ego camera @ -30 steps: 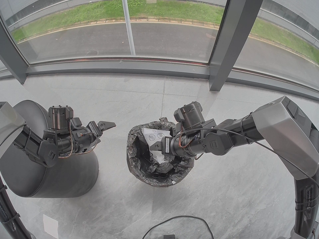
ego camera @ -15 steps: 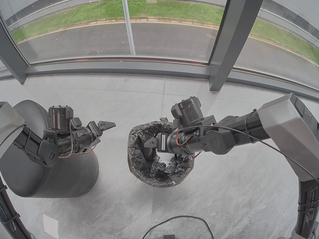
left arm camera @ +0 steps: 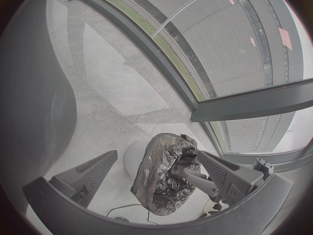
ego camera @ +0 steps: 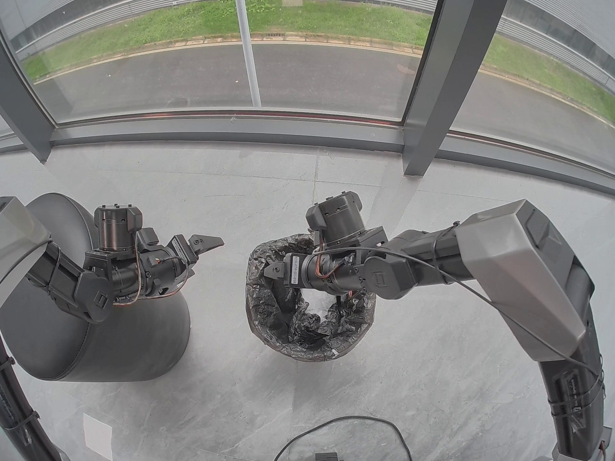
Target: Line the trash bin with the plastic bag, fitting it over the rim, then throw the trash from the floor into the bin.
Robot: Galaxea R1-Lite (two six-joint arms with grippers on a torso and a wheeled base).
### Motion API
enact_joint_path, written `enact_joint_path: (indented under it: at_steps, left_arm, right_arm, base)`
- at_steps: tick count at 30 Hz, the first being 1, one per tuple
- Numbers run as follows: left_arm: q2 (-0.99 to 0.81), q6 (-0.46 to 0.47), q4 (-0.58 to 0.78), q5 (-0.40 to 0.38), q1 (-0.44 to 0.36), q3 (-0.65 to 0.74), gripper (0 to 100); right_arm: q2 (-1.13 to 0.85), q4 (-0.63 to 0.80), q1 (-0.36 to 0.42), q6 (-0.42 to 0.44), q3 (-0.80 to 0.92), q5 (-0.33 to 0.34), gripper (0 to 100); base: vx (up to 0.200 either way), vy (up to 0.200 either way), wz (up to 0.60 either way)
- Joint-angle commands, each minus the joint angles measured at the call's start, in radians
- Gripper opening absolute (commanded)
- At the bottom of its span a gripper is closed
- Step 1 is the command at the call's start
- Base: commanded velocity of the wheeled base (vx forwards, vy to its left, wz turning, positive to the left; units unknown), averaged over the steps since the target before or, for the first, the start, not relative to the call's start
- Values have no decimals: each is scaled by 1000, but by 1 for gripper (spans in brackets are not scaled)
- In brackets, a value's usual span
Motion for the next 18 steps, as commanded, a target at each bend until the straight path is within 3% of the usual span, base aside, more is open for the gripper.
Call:
enact_joint_path:
  at_steps: [1,18]
  left_arm:
    - [8,-1,0,1,0,0,100]
    - [11,-1,0,1,0,-1,100]
  right_arm:
    - [160,23,-13,-8,-158,-31,100]
    - [330,233,-46,0,-210,-62,100]
  base:
    - [0,0,0]
    - [0,0,0]
